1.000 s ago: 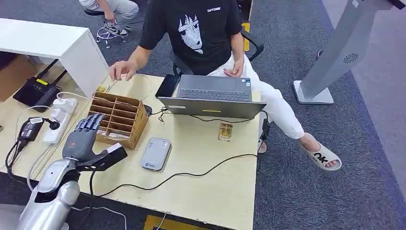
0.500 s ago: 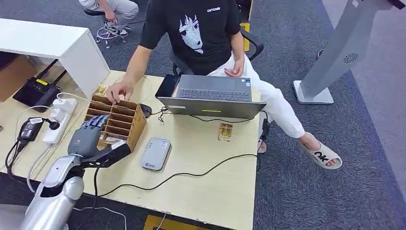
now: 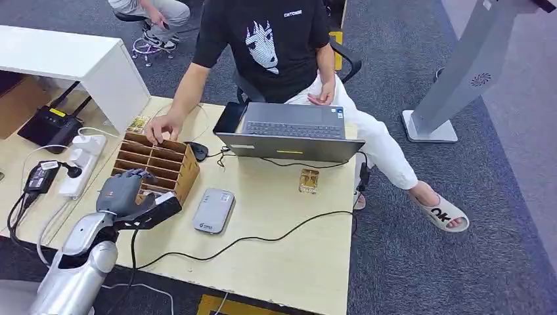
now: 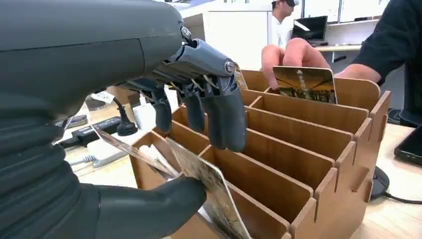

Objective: Pass the card to the sensor for recognition and then transmit it.

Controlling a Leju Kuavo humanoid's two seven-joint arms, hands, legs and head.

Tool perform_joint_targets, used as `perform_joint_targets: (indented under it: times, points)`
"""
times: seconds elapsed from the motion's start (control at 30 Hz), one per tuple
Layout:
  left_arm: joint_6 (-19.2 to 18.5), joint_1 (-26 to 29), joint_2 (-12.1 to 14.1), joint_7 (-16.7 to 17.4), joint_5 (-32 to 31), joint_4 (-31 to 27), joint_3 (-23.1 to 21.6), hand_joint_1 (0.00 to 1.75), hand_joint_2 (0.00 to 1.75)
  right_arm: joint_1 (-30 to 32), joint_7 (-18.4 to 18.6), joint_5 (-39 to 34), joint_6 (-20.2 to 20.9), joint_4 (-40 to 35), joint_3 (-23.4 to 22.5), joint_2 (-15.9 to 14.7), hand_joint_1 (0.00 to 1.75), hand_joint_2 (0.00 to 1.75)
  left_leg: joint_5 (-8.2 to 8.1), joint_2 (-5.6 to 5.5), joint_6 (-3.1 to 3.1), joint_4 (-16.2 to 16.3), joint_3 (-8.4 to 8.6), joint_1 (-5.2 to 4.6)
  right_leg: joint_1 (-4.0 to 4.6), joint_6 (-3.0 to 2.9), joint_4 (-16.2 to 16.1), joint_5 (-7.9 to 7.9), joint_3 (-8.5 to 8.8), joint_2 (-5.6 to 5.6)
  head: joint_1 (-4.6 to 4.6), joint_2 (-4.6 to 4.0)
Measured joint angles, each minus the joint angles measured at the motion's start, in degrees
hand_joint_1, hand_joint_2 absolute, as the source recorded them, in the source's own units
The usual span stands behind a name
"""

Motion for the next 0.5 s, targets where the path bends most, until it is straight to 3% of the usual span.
perform_joint_targets:
  times: [0.03, 0.13, 0.27, 0.5]
  points:
    - [-0.22, 0.00, 0.00, 0.00, 0.07, 0.07, -0.02, 1.17, 1.75, 0.00, 0.00, 0.02, 0.00, 0.00, 0.00, 0.00, 0.00, 1.75, 0.00, 0.00, 0.00, 0.00, 0.00, 0.00, 0.00, 0.00, 0.00, 0.00, 0.00, 0.00, 0.00, 0.00]
    - [-1.27, -0.03, 0.02, 0.09, 0.22, 0.42, -0.04, 1.54, 1.75, 0.00, 0.00, 0.33, 0.09, 0.00, 0.00, 0.00, 0.00, 1.75, 0.00, 0.00, 0.00, 0.00, 0.00, 0.00, 0.00, 0.00, 0.00, 0.00, 0.00, 0.00, 0.00, 0.00]
    - [-2.45, -0.05, 0.57, 0.09, 0.61, 0.87, -0.68, 1.75, 1.75, 0.01, 0.00, 0.46, 0.55, 0.00, -0.02, 0.00, 0.00, 1.75, 0.00, 0.00, 0.00, 0.00, 0.00, 0.00, 0.00, 0.00, 0.00, 0.00, 0.00, 0.00, -0.02, 0.00]
    - [-2.97, -0.33, 1.44, 0.00, 0.74, 1.36, -1.49, 1.75, 1.75, 0.01, 0.11, 0.70, 0.72, 0.00, -0.02, 0.00, 0.00, 1.75, 0.00, -0.01, 0.00, 0.00, 0.00, 0.00, 0.00, 0.00, 0.00, 0.00, 0.01, 0.00, 0.00, 0.00]
